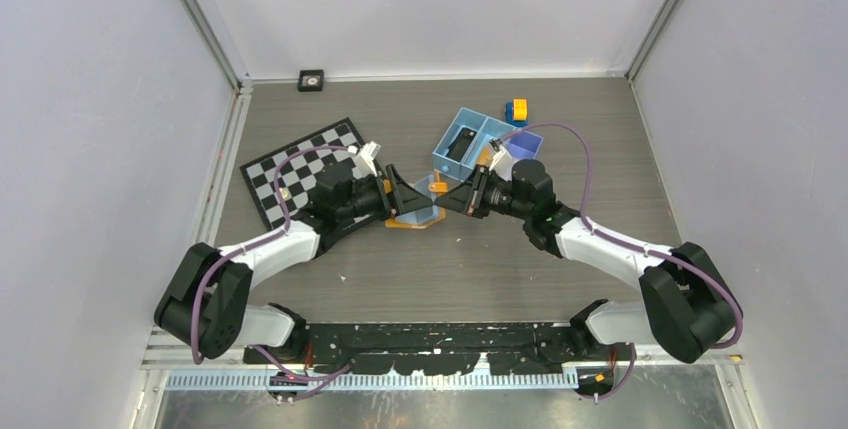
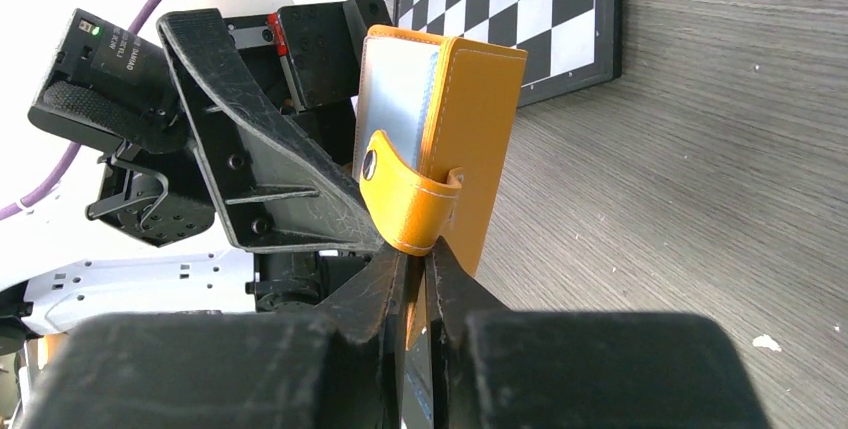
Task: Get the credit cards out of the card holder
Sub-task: Remove the credit card from the card holder.
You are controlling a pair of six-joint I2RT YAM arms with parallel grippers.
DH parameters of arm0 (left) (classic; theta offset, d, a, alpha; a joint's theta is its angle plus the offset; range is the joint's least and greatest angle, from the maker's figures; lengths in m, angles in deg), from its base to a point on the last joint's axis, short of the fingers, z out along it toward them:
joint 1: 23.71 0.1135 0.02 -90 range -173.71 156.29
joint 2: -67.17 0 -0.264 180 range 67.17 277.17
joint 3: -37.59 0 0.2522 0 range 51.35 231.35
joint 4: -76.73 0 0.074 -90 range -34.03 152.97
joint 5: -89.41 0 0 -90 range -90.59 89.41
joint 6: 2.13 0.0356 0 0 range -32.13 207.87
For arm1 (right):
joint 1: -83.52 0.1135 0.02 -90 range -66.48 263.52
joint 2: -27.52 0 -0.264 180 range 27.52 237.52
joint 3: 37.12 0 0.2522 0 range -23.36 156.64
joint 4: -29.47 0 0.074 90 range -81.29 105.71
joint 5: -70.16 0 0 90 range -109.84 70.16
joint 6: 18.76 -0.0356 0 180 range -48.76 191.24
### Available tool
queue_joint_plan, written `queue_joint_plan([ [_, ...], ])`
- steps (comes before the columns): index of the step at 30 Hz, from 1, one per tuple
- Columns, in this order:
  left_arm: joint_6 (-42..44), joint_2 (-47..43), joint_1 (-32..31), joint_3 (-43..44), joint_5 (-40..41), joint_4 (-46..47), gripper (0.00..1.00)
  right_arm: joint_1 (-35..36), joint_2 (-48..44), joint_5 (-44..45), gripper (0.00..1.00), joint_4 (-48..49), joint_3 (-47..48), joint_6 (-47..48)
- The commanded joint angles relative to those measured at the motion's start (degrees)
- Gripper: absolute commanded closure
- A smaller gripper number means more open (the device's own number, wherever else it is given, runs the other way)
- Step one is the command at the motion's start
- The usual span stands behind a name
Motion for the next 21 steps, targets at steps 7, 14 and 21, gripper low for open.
queue_joint_plan([
  [7,1.6,-2.3,-0.6,1.9,0.3,1.0,0.25,0.9,-1.3,-0.5,1.0,1.8,1.5,0.8],
  [14,2.0,-2.1,-0.6,2.2,0.4,0.1,0.25,0.9,-1.5,-0.9,0.99,2.5,1.4,0.5],
  [21,3.9,-1.8,-0.9,3.3,2.7,-4.3,0.25,0.8,-2.1,-2.3,1.0,5.3,0.5,-0.4],
])
